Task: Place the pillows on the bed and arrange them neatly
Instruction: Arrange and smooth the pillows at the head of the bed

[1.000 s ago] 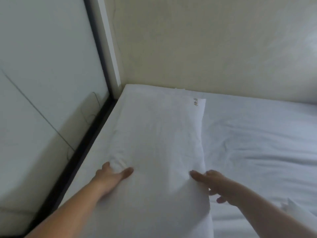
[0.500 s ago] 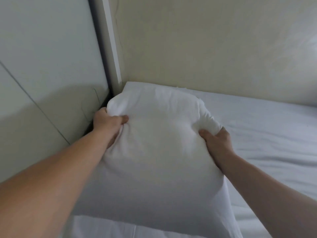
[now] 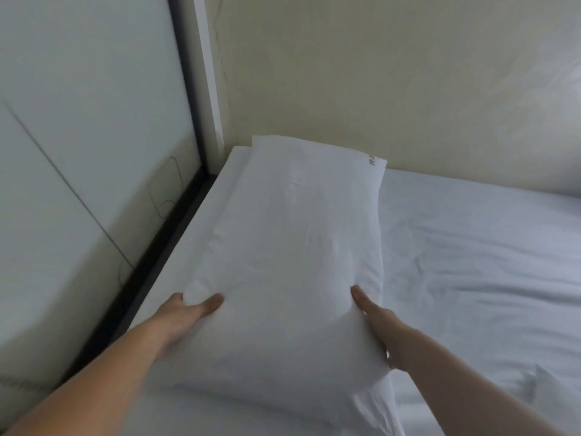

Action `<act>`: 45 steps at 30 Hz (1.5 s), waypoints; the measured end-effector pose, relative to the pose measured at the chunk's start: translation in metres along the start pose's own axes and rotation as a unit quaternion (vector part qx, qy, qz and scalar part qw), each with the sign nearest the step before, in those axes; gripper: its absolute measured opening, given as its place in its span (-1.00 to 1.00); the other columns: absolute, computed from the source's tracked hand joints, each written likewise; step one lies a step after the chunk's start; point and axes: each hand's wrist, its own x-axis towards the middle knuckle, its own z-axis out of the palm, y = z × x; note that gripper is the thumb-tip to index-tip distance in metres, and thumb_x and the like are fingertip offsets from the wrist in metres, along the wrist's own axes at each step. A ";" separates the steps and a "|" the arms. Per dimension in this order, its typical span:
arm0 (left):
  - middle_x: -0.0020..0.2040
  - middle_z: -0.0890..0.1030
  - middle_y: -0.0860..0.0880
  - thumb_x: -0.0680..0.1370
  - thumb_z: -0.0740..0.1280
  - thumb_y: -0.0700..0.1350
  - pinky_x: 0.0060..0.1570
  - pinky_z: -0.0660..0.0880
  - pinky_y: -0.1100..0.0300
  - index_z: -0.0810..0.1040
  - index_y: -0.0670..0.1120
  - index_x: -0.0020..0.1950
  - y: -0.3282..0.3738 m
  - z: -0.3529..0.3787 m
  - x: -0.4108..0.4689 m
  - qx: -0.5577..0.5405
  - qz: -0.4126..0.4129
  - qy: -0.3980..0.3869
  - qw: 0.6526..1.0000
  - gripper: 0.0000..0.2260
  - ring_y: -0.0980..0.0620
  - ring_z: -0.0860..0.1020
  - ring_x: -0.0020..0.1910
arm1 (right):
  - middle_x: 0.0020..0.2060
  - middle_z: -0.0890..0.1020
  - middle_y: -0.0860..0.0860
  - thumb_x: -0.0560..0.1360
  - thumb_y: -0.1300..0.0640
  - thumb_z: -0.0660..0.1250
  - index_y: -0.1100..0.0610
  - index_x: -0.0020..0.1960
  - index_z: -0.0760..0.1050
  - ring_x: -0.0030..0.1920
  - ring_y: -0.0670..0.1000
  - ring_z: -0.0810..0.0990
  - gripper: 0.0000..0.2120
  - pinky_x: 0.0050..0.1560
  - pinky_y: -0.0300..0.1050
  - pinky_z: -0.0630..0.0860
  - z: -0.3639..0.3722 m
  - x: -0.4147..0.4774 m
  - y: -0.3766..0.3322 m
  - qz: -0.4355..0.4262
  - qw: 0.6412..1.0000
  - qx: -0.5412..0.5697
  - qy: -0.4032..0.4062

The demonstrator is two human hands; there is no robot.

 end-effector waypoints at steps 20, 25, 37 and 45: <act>0.47 0.29 -0.22 0.57 0.22 0.12 0.32 0.31 -0.13 0.19 -0.11 0.53 -0.008 0.003 -0.062 0.244 0.234 0.180 0.924 -0.40 -0.25 0.31 0.40 | 0.35 0.40 0.09 0.54 -0.20 0.20 0.06 0.48 0.20 0.34 0.14 0.42 -0.40 0.27 0.06 0.34 0.003 -0.092 0.025 -0.261 0.884 -0.311 0.233; 0.60 0.13 -0.03 0.61 0.17 0.12 0.51 0.11 0.05 0.07 -0.02 0.59 0.019 0.034 -0.112 0.305 0.360 -0.048 0.880 -0.40 -0.03 0.12 0.56 | 0.21 0.56 0.06 0.53 -0.14 0.24 0.05 0.38 0.34 0.22 0.12 0.51 -0.51 0.19 0.03 0.41 -0.016 -0.141 0.044 -0.236 0.888 -0.318 0.232; 0.62 0.03 0.00 0.51 0.19 0.28 0.52 0.05 -0.11 0.09 0.01 0.58 -0.022 0.202 -0.165 0.524 0.296 -0.109 0.791 -0.28 0.00 0.00 0.59 | 0.22 0.51 0.02 0.55 -0.13 0.21 0.00 0.36 0.36 0.23 0.09 0.50 -0.58 0.16 0.01 0.45 -0.126 -0.176 0.193 -0.284 0.849 -0.390 0.214; 0.54 0.29 -0.14 0.54 0.32 0.13 0.42 0.28 0.03 0.18 -0.08 0.56 -0.040 0.298 -0.294 0.285 0.253 -0.220 0.898 -0.33 -0.11 0.33 0.47 | 0.27 0.50 0.06 0.55 -0.13 0.21 0.02 0.39 0.35 0.29 0.13 0.47 -0.55 0.22 0.05 0.42 -0.218 -0.231 0.253 -0.282 0.845 -0.397 0.222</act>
